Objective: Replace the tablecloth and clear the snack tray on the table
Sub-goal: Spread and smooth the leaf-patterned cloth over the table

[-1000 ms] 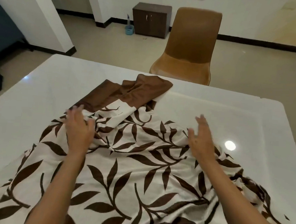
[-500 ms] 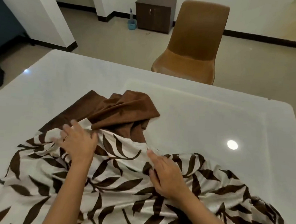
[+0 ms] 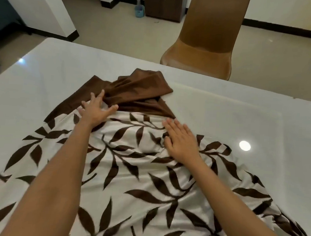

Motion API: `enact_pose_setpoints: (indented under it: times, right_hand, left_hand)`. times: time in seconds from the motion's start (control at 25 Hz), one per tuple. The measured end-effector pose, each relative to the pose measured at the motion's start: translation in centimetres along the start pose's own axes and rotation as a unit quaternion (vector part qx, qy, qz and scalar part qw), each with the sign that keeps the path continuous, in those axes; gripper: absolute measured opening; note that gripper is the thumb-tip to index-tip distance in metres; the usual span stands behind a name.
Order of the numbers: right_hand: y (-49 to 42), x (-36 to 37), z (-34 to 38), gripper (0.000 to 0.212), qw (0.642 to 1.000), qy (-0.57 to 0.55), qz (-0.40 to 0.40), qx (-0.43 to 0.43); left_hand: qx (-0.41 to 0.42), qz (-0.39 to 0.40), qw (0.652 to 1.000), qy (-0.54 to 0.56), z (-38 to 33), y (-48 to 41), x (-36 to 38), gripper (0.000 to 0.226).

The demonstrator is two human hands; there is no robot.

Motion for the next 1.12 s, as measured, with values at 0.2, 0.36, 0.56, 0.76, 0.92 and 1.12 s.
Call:
enact_pose_setpoints:
  times: [0.2,0.36,0.56,0.76,0.92,1.12]
  right_hand:
    - [-2.5,-2.0,-9.4,0.06,0.978,0.058,0.026,0.2]
    - [-1.6,-1.5,-4.6,0.064,1.0,0.026,-0.001,0.011]
    - [-2.4,-0.6,-9.1,0.064,0.993,0.059,-0.004,0.103]
    - [-1.3,-1.9,-15.1,0.078,0.946,0.008,-0.054,0.318]
    - [1.1,-3.4,-18.1,0.103,0.921,-0.027,-0.038,0.386]
    - [-0.7,-7.6,-14.8,0.051,0.93,-0.073,-0.104,0.344]
  left_hand:
    - [0.13,-0.066,0.983,-0.108,-3.8,3.2,0.8,0.077]
    - [-0.047,0.039,0.989,-0.137,0.9,4.7,4.1,0.099]
    - [-0.03,0.0,0.985,-0.171,1.2,-0.3,2.7,0.1]
    - [0.001,-0.063,0.98,-0.19,-3.5,-2.2,1.0,0.084]
    - [-0.026,-0.121,0.982,-0.143,-5.8,6.4,4.8,0.086]
    - [-0.139,-0.048,0.986,-0.074,-2.2,8.6,7.8,0.104]
Point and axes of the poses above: each hand's wrist, its own y-axis away from the middle knuckle, its own x-axis out of the palm, z = x × y, the point moved 4 cm from there along -y, towards the middle knuckle, and after that the axes turned 11 degrees about y, right-handed, at the moved point
